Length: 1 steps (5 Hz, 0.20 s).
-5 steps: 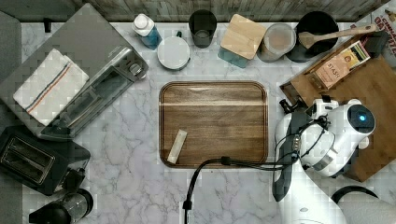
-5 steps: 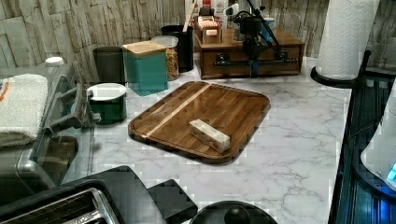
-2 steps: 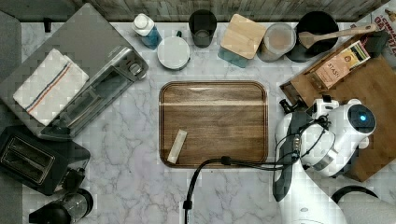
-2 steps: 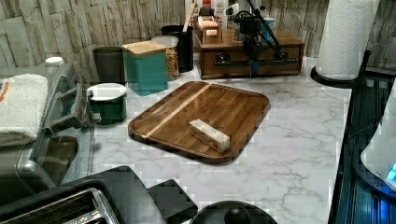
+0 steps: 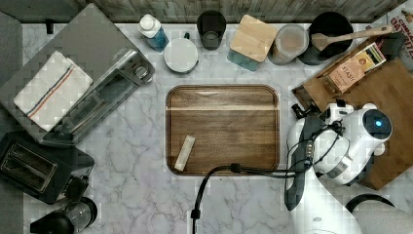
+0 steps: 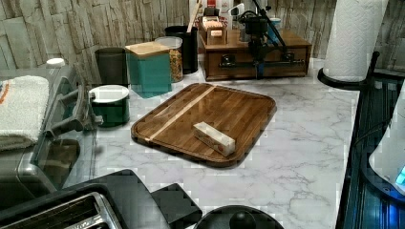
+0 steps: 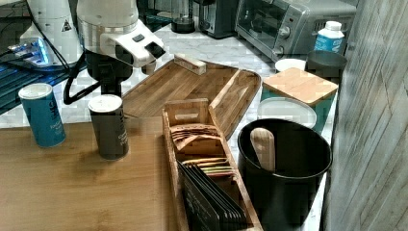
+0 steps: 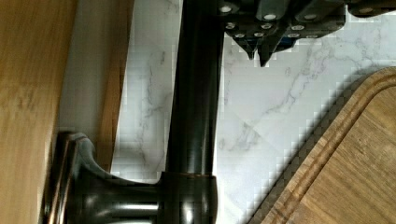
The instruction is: Close the drawer.
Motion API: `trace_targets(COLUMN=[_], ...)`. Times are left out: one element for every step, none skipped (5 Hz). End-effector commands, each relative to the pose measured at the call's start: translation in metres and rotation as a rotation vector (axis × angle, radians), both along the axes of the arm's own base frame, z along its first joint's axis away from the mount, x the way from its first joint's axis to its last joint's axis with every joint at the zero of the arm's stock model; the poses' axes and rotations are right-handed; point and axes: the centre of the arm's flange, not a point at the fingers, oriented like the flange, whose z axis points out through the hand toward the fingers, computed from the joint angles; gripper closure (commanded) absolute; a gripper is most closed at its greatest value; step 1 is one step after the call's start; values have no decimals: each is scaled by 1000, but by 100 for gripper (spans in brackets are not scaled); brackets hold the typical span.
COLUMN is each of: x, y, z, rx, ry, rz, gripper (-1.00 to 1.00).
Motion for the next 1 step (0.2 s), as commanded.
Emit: trace_targets(x=[45], y=[-91], z=[134], rx=[-233], ry=[-316], rz=[3], gripper=[100])
